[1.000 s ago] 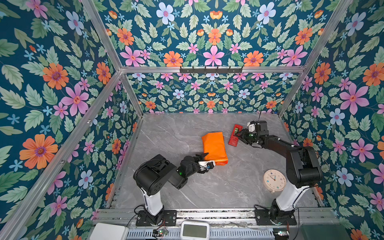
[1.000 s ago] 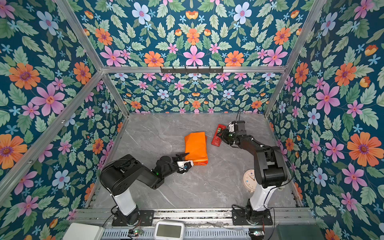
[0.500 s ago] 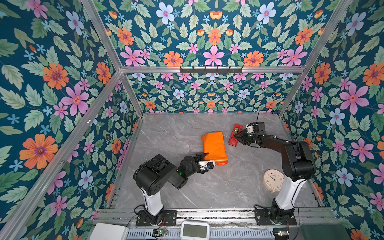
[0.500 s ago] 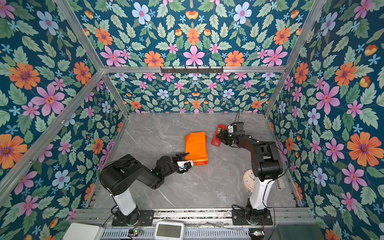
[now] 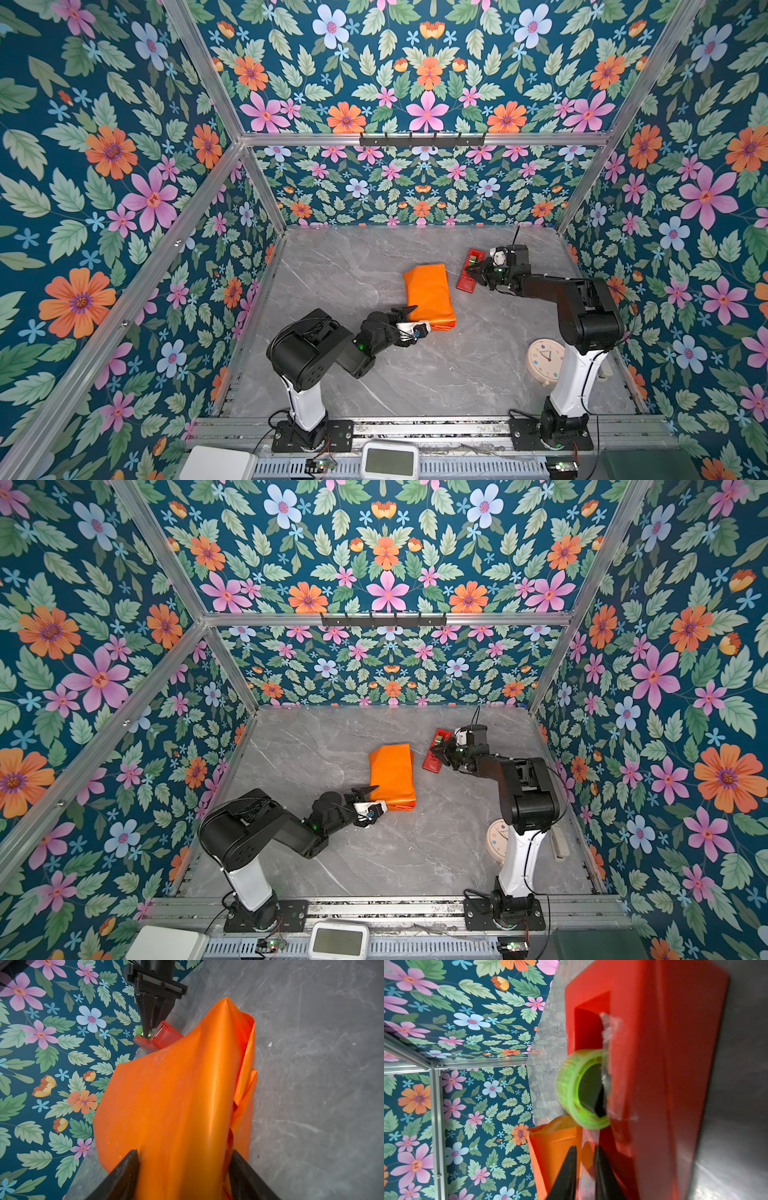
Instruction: Wrap the gift box in paper
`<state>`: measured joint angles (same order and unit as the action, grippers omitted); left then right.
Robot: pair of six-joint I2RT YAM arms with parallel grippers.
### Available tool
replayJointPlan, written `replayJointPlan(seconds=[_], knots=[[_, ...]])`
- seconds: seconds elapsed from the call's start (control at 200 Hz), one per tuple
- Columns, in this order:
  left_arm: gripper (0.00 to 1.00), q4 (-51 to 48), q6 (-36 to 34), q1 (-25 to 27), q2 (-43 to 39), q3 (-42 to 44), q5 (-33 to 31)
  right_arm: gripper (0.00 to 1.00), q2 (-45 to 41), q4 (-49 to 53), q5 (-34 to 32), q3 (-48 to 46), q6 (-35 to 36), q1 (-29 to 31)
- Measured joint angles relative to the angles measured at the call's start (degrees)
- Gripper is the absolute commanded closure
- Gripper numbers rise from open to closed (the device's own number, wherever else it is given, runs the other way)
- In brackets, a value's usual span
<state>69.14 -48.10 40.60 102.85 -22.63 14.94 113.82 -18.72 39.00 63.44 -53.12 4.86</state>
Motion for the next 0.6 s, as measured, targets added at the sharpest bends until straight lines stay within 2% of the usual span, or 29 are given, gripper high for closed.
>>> replayJointPlan(seconds=[0.12,0.6], knots=[[0.31,0.0,0.0,0.0,0.0,0.0,0.0,1.0,0.1,-2.0,0.0,-1.0,-2.4,-0.1],[0.31,0.0,0.0,0.0,0.0,0.0,0.0,1.0,-1.9,-8.4,3.0,-2.3,-12.9,-0.7]])
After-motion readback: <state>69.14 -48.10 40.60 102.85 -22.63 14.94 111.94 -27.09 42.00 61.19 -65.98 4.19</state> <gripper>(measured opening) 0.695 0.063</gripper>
